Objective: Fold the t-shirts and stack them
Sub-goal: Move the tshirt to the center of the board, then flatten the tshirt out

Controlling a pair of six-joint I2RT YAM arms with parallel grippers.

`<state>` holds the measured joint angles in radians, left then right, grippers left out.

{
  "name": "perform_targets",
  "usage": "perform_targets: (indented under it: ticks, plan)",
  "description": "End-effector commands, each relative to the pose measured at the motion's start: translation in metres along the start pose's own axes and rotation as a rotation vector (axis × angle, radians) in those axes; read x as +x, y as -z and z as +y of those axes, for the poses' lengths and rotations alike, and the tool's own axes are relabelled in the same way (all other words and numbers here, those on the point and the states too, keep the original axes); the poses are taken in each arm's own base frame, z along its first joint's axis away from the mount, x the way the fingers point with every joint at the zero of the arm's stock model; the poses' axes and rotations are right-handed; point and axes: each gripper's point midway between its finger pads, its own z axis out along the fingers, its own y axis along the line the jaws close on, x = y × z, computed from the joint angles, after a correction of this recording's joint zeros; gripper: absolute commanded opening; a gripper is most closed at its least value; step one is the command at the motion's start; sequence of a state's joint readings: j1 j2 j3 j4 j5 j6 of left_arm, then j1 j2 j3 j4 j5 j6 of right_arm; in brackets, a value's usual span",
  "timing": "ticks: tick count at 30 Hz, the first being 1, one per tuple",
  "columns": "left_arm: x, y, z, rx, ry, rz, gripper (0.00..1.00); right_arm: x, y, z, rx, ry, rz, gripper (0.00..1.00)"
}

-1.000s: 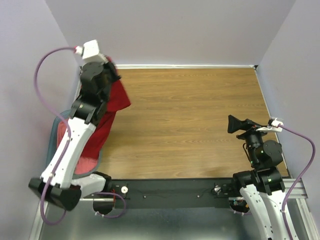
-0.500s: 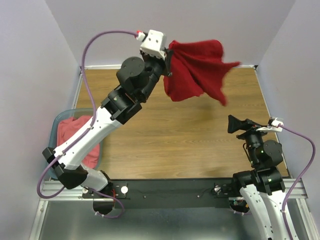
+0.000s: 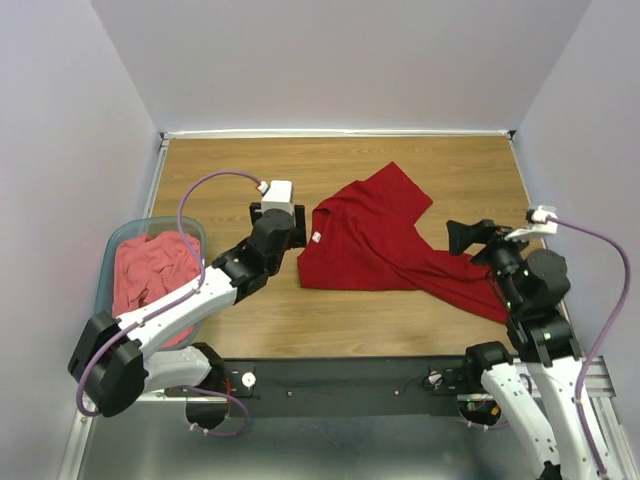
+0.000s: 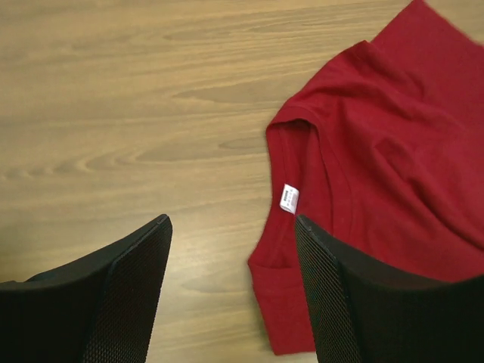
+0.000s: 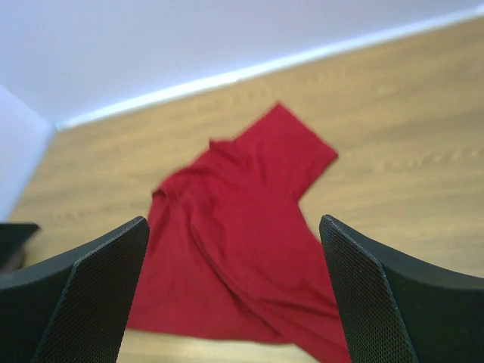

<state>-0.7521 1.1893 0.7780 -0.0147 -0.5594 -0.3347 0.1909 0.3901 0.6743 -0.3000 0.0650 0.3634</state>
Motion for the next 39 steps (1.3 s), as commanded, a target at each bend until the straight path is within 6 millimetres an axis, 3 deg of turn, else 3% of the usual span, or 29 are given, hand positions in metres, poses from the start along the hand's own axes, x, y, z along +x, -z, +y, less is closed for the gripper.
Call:
perform_targets:
  ticks: [1,4,9,13,14,15,17,18,19,22,27,35,39]
  plan:
    - [0.003,0.012,-0.013,0.088,0.211,0.043,0.74,0.036,-0.019,-0.002,0.009,0.026,0.188,1.00]
    - [0.016,0.013,-0.018,0.126,0.192,0.109,0.74,0.050,-0.037,-0.009,0.057,0.032,0.267,1.00]
    - [0.039,-0.004,-0.023,0.147,0.200,0.197,0.74,0.085,-0.071,-0.024,0.153,0.020,0.429,1.00]
    - [0.045,-0.018,-0.018,0.185,0.205,0.233,0.74,0.115,-0.112,-0.035,0.236,0.007,0.565,1.00]
    - [0.046,-0.017,-0.021,0.201,0.206,0.239,0.74,0.106,-0.116,-0.033,0.240,0.009,0.539,1.00]
    - [0.045,-0.023,-0.013,0.188,0.207,0.243,0.74,0.123,-0.127,-0.044,0.277,0.037,0.594,0.97]
    - [0.040,-0.029,-0.006,0.183,0.187,0.241,0.74,0.116,-0.148,-0.053,0.325,0.082,0.574,0.94]
    - [0.042,-0.036,-0.001,0.166,0.188,0.253,0.74,0.134,-0.158,-0.065,0.361,0.116,0.622,0.91]
    - [0.043,-0.039,0.000,0.162,0.192,0.260,0.74,0.135,-0.166,-0.073,0.386,0.133,0.619,0.89]
    - [0.063,-0.049,-0.007,0.174,0.205,0.314,0.74,0.150,-0.194,-0.089,0.418,0.151,0.653,0.78]
    - [0.091,-0.058,-0.016,0.203,0.219,0.394,0.74,0.166,-0.229,-0.109,0.437,0.180,0.670,0.76]
    - [0.110,-0.068,-0.016,0.183,0.206,0.447,0.74,0.215,-0.254,-0.122,0.412,0.159,0.770,0.74]
    - [0.125,-0.071,-0.013,0.163,0.198,0.482,0.74,0.227,-0.261,-0.119,0.385,0.141,0.787,0.73]
